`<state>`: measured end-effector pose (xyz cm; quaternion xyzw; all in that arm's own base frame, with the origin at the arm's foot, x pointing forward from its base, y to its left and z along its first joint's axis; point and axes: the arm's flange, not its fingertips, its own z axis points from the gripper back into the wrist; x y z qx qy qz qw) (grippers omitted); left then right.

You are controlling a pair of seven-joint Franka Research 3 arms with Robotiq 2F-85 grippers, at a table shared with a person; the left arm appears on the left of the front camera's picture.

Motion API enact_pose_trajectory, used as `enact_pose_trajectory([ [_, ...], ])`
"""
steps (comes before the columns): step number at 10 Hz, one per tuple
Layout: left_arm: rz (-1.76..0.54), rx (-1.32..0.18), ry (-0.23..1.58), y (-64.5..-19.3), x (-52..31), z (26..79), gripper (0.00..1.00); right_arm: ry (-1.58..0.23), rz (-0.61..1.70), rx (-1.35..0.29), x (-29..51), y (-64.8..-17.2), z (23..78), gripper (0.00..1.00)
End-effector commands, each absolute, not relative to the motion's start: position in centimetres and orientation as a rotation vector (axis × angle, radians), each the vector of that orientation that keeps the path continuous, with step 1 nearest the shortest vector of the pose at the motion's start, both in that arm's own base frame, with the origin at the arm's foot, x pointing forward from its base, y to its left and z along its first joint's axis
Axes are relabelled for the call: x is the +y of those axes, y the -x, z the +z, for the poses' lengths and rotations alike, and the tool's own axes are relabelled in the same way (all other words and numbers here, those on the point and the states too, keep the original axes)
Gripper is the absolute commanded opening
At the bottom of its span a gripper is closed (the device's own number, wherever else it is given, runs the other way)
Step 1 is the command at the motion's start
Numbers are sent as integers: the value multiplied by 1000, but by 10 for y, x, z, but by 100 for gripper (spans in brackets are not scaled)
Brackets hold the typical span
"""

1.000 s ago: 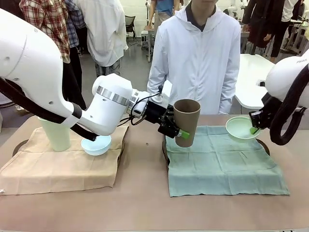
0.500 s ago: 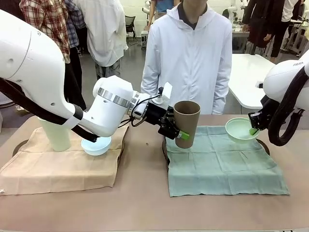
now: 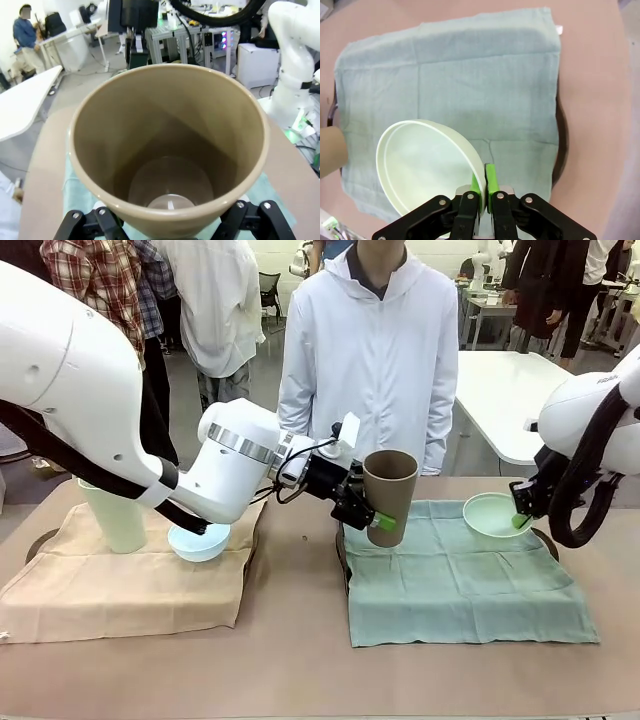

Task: Set up a tray with a mat and arrange the tableware.
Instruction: Place the Picnic Bowl and Reusable plastic cup back onto the Handle tray in front of the human's position.

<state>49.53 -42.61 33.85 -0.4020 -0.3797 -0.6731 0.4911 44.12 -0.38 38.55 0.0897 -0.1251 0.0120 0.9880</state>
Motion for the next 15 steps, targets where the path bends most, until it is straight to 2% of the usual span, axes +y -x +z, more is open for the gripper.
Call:
enact_pose_trajectory([
  [1,-1693,-987,985,-506,-442,324,84,-236,45,-252,-5,-451,367,4],
  [5,-1704,-952,1007,-524,-452,292,84,-254,59,-271,1,-461,348,4],
  [12,-1705,-919,1001,-525,-455,284,84,-270,57,-232,1,-474,320,4],
  [13,-1700,-908,996,-526,-455,285,100,-273,49,-235,-1,-475,320,41],
  [14,-1697,-893,987,-523,-454,285,100,-253,52,-245,-3,-471,323,64],
  [15,-1698,-874,968,-522,-452,289,100,-182,36,-252,-4,-467,331,100],
])
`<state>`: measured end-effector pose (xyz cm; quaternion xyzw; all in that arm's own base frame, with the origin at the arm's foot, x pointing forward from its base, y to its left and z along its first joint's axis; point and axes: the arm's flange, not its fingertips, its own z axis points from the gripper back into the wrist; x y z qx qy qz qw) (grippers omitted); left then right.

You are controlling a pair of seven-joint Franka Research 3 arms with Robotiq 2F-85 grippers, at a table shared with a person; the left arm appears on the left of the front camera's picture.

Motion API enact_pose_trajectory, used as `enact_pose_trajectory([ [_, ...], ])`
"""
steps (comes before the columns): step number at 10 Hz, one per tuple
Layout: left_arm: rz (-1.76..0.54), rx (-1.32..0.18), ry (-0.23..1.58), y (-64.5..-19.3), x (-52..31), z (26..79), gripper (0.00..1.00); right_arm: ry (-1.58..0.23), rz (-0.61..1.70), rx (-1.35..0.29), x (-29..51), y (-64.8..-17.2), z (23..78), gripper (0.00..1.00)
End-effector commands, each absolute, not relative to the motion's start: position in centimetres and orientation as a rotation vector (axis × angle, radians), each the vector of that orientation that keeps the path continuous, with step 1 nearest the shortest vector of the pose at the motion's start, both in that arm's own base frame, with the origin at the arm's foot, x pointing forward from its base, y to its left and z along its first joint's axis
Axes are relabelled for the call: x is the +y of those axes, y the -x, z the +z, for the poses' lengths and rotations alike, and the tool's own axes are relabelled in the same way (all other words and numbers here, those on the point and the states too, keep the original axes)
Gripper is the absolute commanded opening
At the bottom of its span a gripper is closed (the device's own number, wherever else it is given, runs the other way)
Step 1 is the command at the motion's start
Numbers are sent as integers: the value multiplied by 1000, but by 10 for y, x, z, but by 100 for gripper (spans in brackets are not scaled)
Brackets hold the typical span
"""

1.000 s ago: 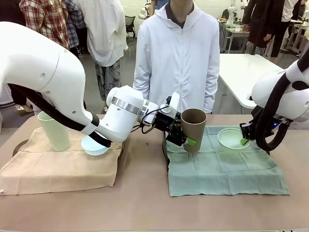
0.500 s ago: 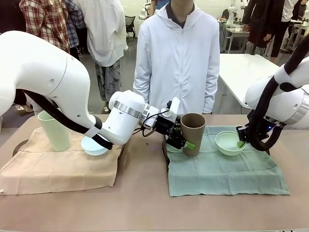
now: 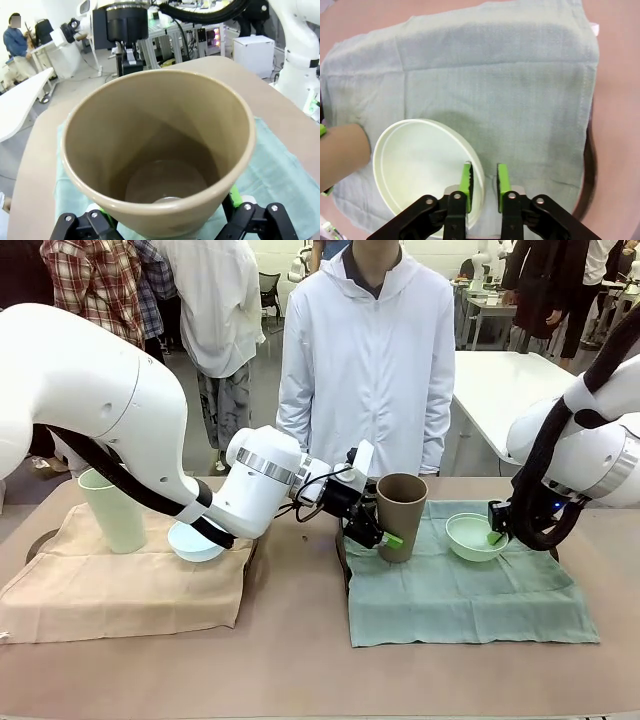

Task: Set up a tray with a mat and arrange the tableware.
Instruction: Place the Picnic Bowl and Reusable plastic cup back onto the Handle tray in front of the human's position.

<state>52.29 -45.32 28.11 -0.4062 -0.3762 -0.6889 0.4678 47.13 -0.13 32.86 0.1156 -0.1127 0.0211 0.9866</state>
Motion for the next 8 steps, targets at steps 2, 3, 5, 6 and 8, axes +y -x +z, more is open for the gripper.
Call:
enact_pose_trajectory([
  [2,-1655,-794,859,-520,-443,293,100,-74,62,-346,-1,-440,358,100],
  [3,-1595,-749,803,-516,-435,294,100,-60,80,-376,-2,-424,372,100],
  [5,-1489,-669,736,-511,-422,307,100,-55,95,-396,-8,-407,390,70],
  [6,-1449,-637,696,-506,-416,322,100,-55,98,-392,-12,-401,398,70],
  [8,-1337,-502,559,-474,-406,369,100,-40,122,-369,-18,-383,420,70],
])
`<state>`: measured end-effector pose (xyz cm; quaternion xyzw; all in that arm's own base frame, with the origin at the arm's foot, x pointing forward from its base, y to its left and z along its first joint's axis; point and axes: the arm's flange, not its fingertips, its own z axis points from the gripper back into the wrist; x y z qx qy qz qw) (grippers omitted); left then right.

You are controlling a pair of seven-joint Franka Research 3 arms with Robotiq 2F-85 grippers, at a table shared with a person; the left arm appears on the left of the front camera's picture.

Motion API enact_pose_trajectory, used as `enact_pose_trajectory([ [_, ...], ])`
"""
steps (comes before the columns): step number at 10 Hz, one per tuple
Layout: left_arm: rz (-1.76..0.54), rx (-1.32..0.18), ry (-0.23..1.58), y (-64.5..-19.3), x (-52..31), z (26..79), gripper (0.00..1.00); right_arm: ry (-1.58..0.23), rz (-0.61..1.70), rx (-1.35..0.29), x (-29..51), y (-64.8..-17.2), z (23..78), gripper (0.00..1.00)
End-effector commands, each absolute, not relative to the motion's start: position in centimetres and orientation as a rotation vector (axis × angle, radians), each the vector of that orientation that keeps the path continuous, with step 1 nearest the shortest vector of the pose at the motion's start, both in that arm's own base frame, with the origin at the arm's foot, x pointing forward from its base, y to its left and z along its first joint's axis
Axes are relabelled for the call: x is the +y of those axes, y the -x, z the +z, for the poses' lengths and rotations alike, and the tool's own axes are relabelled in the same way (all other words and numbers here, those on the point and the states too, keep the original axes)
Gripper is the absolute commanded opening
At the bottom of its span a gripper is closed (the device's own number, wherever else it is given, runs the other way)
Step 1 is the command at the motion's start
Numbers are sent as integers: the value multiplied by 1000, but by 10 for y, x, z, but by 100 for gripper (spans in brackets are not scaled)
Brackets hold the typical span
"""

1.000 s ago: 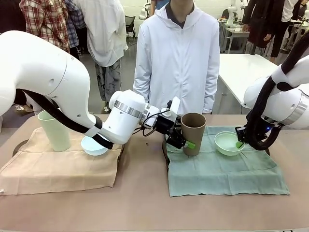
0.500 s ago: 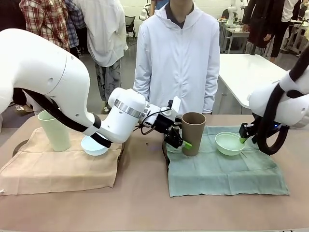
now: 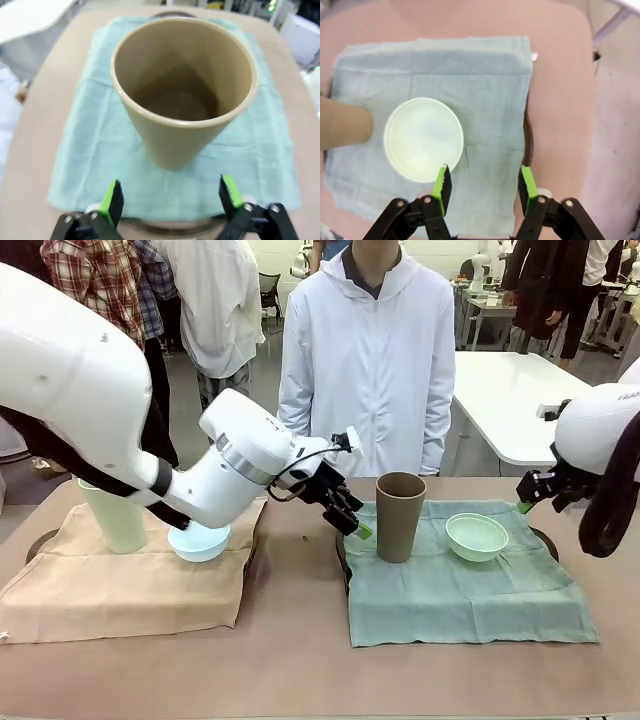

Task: Set up a tray with a mat and arrange the tableware.
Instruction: Place the Picnic Bowl and Reusable plastic cup back onto the Handle tray in front of the human's position.

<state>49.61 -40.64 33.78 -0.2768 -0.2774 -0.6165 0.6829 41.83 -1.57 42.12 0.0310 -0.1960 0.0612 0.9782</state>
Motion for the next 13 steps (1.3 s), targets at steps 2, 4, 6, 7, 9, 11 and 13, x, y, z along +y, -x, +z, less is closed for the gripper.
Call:
enact_pose_trajectory([
  [2,-1214,-364,423,-452,-398,415,100,-40,119,-353,-24,-377,443,70],
  [4,-1075,-279,259,-433,-391,457,100,-2,119,-295,-22,-372,462,70],
  [6,-963,-209,151,-424,-383,488,100,51,120,-245,-19,-364,484,70],
  [7,-889,-161,94,-421,-378,507,100,82,111,-210,-17,-360,497,70],
  [9,-787,-88,54,-413,-373,536,100,170,64,-143,-13,-353,514,70],
  [11,-826,-142,36,-406,-362,530,100,179,66,-122,-12,-360,518,70],
  [13,-826,-142,36,-406,-362,530,100,145,84,-160,-14,-351,513,70],
])
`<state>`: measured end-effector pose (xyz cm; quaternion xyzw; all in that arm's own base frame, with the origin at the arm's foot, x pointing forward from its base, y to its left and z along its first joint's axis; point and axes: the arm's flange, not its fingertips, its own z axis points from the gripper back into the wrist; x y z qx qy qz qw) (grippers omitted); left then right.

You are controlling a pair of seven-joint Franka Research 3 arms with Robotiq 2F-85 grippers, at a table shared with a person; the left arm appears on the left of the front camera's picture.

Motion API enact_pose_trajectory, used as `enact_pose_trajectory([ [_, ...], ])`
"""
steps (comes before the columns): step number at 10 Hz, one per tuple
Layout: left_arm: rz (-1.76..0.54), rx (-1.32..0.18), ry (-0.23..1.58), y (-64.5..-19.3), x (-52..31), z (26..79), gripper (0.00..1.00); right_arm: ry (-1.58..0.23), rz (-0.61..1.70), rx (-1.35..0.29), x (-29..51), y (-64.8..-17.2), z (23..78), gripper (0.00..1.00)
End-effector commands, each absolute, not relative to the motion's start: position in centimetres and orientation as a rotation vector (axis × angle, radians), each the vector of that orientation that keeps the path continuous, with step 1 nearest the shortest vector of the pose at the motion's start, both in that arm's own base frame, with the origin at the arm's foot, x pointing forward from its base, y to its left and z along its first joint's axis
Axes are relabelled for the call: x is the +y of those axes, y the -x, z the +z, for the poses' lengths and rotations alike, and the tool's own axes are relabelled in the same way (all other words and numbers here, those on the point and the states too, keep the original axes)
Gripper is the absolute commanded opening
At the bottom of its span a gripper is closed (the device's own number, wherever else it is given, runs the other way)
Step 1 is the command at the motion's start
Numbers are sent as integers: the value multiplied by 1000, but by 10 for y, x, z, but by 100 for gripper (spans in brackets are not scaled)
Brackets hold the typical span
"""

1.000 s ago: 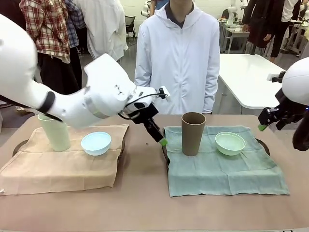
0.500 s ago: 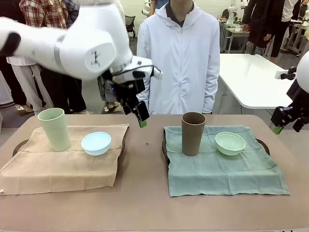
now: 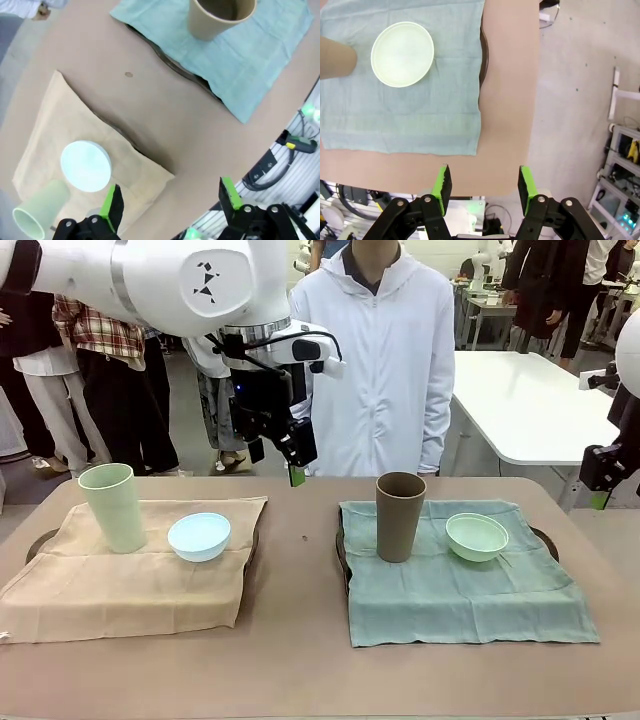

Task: Set up a tray with a mat and arrange the tableware.
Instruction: Place the Picnic Bowl and Reusable plastic cup back onto the Handle tray in front of the human's position.

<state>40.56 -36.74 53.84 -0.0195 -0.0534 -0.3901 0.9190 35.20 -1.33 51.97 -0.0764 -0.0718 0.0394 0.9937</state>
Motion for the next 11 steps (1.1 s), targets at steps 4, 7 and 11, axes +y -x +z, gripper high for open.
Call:
enact_pose_trajectory([
  [4,-826,-142,36,-406,-362,530,100,145,84,-160,-14,-351,513,70],
  [7,-826,-142,36,-406,-362,530,100,145,84,-160,-14,-351,513,70],
  [11,-826,-142,36,-406,-362,530,100,145,84,-160,-14,-351,513,70],
])
